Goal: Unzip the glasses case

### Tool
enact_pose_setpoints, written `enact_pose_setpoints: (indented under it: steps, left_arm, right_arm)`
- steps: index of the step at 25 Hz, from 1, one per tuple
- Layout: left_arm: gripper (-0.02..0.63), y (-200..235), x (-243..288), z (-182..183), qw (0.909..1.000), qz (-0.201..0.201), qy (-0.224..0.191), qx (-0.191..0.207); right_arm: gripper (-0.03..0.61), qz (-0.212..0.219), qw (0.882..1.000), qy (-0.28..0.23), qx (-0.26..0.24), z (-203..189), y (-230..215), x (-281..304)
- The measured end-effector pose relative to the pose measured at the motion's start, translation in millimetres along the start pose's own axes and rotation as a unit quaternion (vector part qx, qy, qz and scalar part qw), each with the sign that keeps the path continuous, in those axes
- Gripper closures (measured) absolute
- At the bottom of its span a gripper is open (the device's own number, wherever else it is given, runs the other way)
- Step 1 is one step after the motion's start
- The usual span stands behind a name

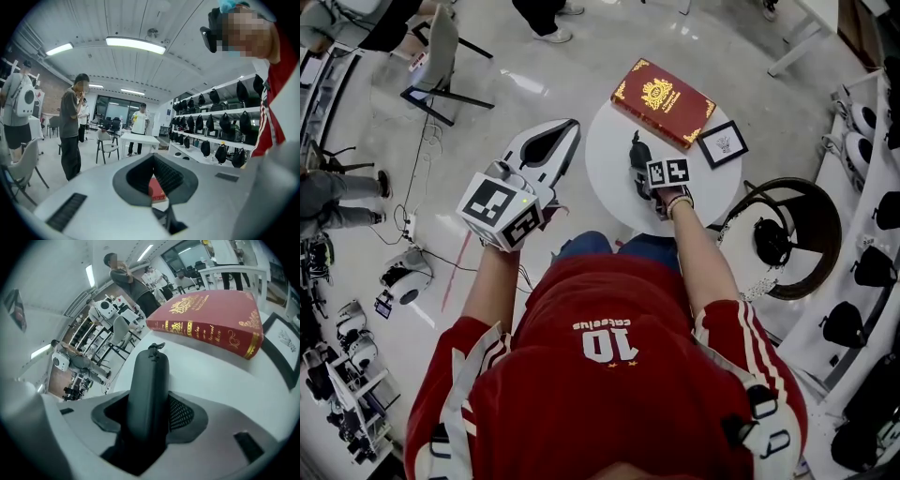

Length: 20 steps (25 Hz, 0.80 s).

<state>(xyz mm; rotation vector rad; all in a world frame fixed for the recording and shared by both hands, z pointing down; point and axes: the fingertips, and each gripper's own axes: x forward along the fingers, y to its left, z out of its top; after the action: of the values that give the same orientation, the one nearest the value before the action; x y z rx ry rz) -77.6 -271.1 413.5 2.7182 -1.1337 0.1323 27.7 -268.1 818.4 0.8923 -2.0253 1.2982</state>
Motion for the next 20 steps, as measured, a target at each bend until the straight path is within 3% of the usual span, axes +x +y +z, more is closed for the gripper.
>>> enact_pose_setpoints:
  steps: [6,11,16,20]
  left_arm:
    - [0.607,-1.5,-9.4,1.9,1.0000,0.005,0.001,-0.006]
    - [0.607,-11.9,-12.8,-1.2,0.9998,-0.005,0.006,-0.016]
    - [0.607,-24.2,-13.9,-4.7,0.9991,-0.024,0.015,-0.034]
    - [0.607,-36.6,-14.8,-4.5,0.9977,-0.045,0.013,-0.048]
  right_arm:
    - [0.351,0.054,0.993,-0.068,0.084,23.9,12.5,-25.0]
    - [0.351,0.122,0.966,-0.167,0.155,66.5,34.8,-72.9]
    - [0.351,0.199,0.923,-0.263,0.198,108.1,67.0,-136.0]
    - [0.351,0.261,0.875,-0.342,0.223,137.8,96.4,-196.2]
